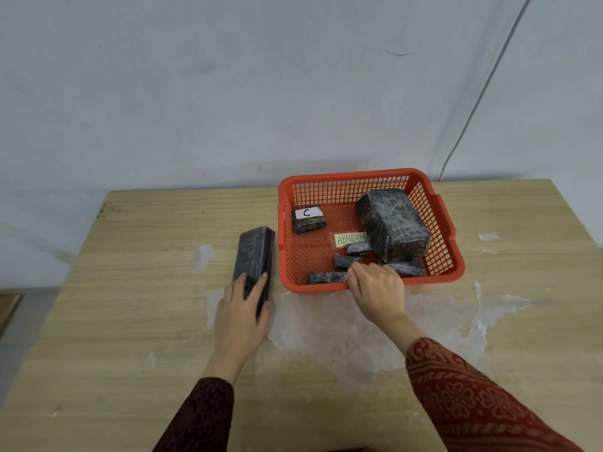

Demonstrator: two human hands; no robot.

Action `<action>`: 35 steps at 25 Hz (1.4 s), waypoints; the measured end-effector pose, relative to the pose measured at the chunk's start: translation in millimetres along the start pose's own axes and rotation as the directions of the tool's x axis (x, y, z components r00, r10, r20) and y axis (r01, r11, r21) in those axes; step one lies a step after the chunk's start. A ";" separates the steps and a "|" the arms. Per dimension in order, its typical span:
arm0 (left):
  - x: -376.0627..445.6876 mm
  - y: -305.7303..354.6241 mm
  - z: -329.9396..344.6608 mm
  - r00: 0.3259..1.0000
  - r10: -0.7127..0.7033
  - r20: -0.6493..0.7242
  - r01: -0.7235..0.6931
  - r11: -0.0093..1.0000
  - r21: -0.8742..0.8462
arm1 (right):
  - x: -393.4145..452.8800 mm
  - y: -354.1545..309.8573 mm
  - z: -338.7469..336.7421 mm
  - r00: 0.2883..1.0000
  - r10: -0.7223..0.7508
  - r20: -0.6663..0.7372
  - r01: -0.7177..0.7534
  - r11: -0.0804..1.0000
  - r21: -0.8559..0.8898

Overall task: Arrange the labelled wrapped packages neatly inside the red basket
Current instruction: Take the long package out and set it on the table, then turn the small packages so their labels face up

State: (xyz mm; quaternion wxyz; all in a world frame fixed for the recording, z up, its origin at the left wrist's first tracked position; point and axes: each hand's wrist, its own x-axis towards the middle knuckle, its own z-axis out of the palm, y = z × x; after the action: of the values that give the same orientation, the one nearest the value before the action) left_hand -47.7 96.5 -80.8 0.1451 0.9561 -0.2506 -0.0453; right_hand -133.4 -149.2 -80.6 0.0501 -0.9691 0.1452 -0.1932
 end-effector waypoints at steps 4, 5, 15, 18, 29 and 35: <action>0.8 3.2 2.3 0.989 -0.028 0.148 0.029 1.000 -0.004 | -0.2 -1.5 -3.8 0.999 0.011 0.046 -0.011 1.000 0.014; 2.4 6.1 -1.6 0.993 -0.039 0.115 0.046 0.997 -0.063 | -0.2 -2.0 -5.0 0.998 0.013 0.065 -0.014 1.000 0.023; 59.0 84.4 -0.3 0.949 0.264 -0.174 -0.299 0.929 -0.217 | 22.8 17.9 -17.0 0.907 0.002 0.421 -0.168 0.919 0.357; 60.4 82.5 23.0 0.937 0.318 -0.145 -0.334 0.938 -0.098 | 49.9 27.1 -13.8 0.851 -0.115 0.513 -0.063 0.946 0.317; 61.8 77.3 37.1 0.894 0.337 -0.295 -0.373 0.925 -0.074 | 94.4 32.1 27.3 0.725 -0.349 0.593 0.361 0.927 0.105; 63.6 74.5 44.2 0.880 0.335 -0.337 -0.371 0.927 -0.048 | 115.4 21.5 24.3 0.670 0.036 0.741 -0.721 0.270 0.638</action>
State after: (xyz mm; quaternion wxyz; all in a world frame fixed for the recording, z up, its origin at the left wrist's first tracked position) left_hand -34.1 -8.0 -101.5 0.2426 0.8791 -0.3908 0.1250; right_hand -27.7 -203.4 -64.7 0.6614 -0.7057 0.2353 0.0959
